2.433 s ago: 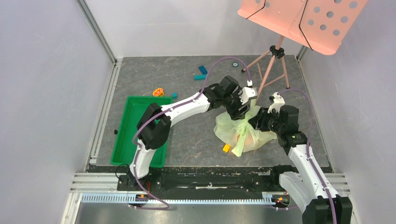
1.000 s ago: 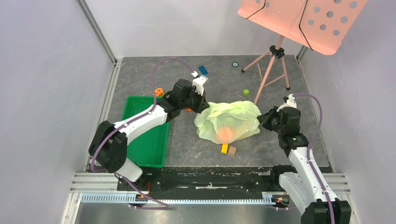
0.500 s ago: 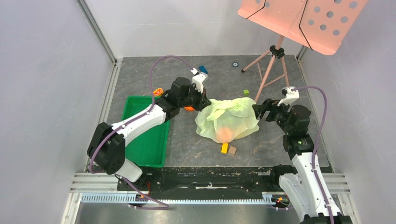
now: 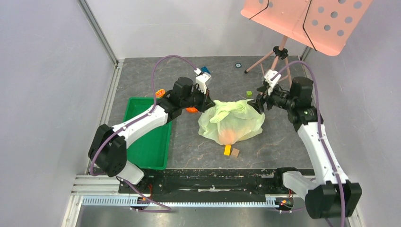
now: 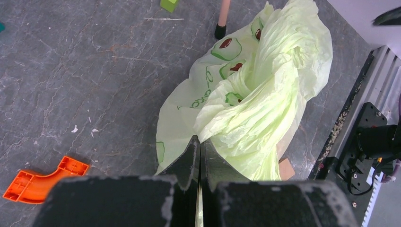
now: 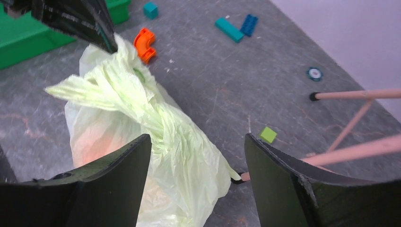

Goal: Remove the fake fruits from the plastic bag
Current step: Untie the plastic bag at the center of the board, then adjust the plastic bag at the center of the board.

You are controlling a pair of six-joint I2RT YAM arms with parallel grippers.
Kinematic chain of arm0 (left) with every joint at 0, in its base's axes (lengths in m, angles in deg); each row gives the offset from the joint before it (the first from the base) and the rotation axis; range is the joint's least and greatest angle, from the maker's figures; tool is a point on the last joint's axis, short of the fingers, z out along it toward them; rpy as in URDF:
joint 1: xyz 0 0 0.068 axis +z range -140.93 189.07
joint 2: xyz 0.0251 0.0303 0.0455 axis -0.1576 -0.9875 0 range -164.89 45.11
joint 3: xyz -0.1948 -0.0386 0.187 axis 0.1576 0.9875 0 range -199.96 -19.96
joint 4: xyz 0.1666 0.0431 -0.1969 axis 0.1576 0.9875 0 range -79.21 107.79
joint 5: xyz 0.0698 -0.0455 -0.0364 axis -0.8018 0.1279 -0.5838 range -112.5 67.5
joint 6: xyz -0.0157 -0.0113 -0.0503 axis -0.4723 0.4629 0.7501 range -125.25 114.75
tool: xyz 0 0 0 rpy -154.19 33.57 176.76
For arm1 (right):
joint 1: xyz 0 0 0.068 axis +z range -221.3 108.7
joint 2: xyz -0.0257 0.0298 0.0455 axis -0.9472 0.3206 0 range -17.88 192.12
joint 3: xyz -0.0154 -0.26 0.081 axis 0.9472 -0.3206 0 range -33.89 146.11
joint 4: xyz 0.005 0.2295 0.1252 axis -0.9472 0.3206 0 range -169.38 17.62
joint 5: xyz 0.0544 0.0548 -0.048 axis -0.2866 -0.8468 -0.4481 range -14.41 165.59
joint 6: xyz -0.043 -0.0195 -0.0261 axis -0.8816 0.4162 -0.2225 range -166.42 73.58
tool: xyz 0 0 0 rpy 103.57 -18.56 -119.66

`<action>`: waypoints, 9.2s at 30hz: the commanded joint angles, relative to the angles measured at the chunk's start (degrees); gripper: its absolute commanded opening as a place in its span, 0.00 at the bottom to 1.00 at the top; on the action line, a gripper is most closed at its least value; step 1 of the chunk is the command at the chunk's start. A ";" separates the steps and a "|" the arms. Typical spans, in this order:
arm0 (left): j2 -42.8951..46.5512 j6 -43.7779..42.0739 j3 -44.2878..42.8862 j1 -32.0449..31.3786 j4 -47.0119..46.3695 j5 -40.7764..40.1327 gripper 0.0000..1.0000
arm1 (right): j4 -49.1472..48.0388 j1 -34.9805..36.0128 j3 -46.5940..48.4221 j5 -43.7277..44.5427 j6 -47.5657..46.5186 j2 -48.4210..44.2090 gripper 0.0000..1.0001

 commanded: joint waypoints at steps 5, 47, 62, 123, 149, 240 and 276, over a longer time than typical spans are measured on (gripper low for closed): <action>1.02 -1.59 -2.44 0.28 -0.52 2.25 0.02 | 12.32 2.94 5.27 -6.86 -15.23 7.90 0.76; 8.36 13.88 9.01 2.30 -5.78 -11.02 0.02 | -37.35 5.51 -22.23 21.51 53.60 -5.00 0.00; 17.60 15.21 14.86 2.34 -5.07 -12.56 0.04 | -58.41 9.01 -43.40 38.16 74.52 -25.38 0.00; -5.84 -19.00 -18.07 -16.59 4.66 -40.02 0.09 | -33.51 9.54 -32.43 25.34 48.89 -30.98 0.00; 1.36 -12.66 -13.26 -16.53 0.78 -27.30 0.02 | -44.20 16.80 -20.10 12.73 29.06 -13.61 0.85; 9.19 3.92 -3.00 1.24 -8.84 -11.27 0.02 | -56.25 23.14 -20.34 29.93 27.83 -6.53 0.05; -0.51 18.45 -9.59 11.53 -27.91 -4.78 0.02 | -63.52 21.61 -7.98 36.80 23.83 14.65 0.01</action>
